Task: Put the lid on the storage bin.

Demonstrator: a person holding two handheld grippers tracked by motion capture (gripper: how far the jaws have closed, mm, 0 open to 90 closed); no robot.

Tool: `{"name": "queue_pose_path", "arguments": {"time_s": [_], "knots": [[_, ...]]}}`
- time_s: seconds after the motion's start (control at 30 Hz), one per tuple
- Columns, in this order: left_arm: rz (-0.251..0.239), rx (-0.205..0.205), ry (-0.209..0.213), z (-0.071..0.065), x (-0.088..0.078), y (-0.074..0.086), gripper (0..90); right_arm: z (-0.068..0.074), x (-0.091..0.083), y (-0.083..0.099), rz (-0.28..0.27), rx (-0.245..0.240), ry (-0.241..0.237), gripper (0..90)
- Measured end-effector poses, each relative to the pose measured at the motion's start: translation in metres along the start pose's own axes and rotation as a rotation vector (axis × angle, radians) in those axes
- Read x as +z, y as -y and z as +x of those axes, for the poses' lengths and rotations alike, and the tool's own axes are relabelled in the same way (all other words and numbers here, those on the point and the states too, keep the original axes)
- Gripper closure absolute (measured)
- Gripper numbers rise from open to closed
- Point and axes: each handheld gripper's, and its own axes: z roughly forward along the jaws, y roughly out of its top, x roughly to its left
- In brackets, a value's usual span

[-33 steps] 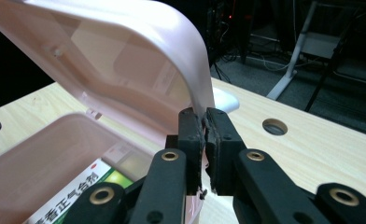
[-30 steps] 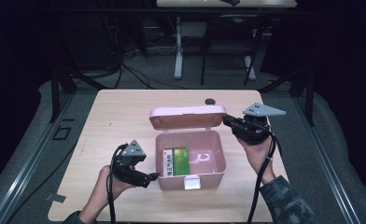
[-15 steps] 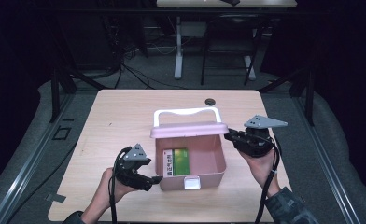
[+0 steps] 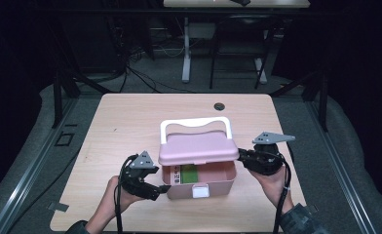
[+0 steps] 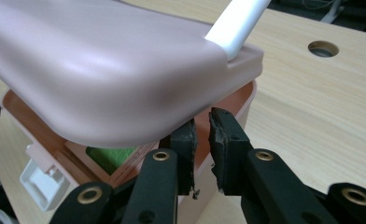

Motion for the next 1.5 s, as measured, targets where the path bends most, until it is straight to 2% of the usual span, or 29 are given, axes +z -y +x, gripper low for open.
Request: {"name": "queue_pose_path", "arguments": {"time_s": [0.2, 0.33, 0.63, 1.1, 1.33, 1.5], "knots": [[-0.008, -0.016, -0.004, -0.001, 0.001, 0.004, 23.3, 0.003, -0.001, 0.007, 0.018, 0.004, -0.023, 75.7], [0.006, -0.01, -0.016, -0.002, 0.003, 0.005, 23.5, 0.006, -0.004, 0.009, 0.021, 0.0, -0.034, 73.4], [-0.003, -0.009, -0.016, -0.003, 0.003, 0.005, 23.5, 0.016, -0.005, 0.016, 0.036, -0.017, -0.049, 66.9], [-0.005, -0.007, -0.019, -0.003, 0.004, 0.005, 23.8, 0.026, -0.012, 0.029, 0.06, -0.022, -0.033, 57.9], [-0.002, -0.016, -0.015, -0.002, 0.004, 0.007, 23.9, 0.033, -0.008, 0.035, 0.109, -0.049, -0.018, 50.0], [0.004, -0.016, -0.013, -0.001, 0.003, 0.007, 23.9, 0.032, -0.006, 0.041, 0.137, -0.05, -0.024, 45.6]]}}
